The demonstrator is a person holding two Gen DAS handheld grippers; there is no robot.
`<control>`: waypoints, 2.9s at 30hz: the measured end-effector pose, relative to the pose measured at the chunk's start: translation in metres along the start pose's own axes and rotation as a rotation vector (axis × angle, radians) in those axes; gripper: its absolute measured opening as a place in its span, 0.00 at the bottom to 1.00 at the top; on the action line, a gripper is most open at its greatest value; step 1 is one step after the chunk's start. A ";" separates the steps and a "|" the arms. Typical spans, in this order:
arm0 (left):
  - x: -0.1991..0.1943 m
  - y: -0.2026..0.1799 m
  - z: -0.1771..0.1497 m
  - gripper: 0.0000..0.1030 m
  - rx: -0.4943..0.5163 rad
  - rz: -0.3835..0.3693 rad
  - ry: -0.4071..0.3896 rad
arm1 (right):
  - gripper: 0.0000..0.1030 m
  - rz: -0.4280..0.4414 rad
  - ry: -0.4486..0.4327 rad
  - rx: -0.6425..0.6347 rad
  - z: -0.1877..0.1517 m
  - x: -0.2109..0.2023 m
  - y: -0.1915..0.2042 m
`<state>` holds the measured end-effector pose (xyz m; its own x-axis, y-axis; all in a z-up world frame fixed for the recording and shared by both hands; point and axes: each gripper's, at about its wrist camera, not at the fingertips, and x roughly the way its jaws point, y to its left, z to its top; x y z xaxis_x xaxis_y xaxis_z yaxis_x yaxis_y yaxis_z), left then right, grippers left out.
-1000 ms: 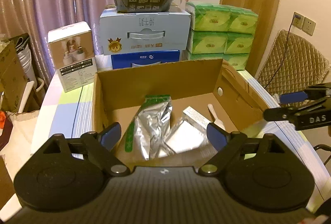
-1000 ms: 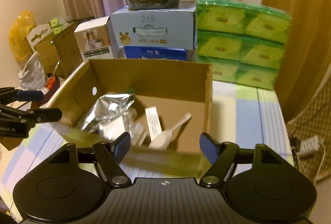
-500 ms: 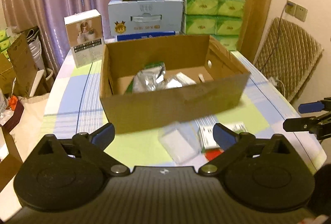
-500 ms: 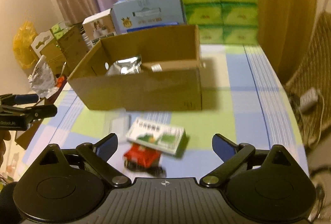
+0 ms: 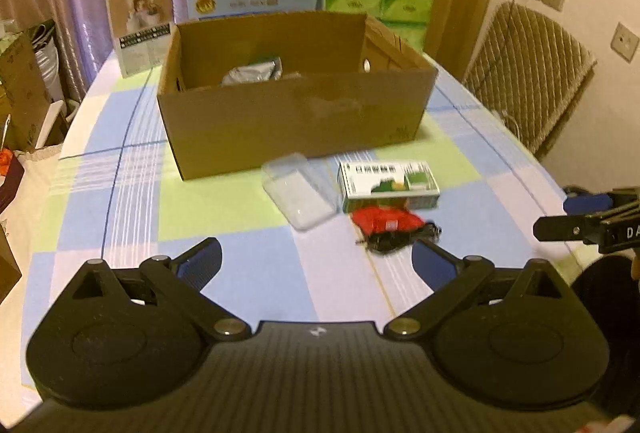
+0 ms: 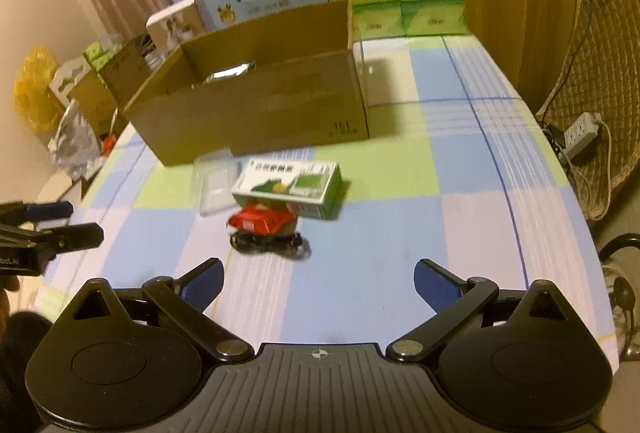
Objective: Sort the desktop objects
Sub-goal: 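Withdraw both tools from the box back toward the red packet and cable, then grasp the black cable with the right tool while the left tool grasps the red snack packet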
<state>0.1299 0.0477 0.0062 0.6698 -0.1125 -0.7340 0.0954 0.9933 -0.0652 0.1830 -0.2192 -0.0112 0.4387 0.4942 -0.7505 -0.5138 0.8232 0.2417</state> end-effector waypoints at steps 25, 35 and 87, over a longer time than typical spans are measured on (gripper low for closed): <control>0.059 -0.003 -0.001 0.96 0.215 -0.115 0.121 | 0.65 0.121 0.221 -0.589 0.011 0.104 0.037; 0.076 -0.002 0.001 0.95 0.274 -0.157 0.142 | 0.47 0.157 0.284 -0.780 0.017 0.140 0.052; 0.171 -0.079 -0.001 0.56 0.048 0.034 0.085 | 0.10 -0.012 0.277 -0.497 0.023 0.112 -0.032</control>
<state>0.2362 -0.0505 -0.1152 0.6082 -0.0741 -0.7903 0.1099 0.9939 -0.0085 0.2655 -0.1842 -0.0889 0.2716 0.3390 -0.9007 -0.8245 0.5647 -0.0360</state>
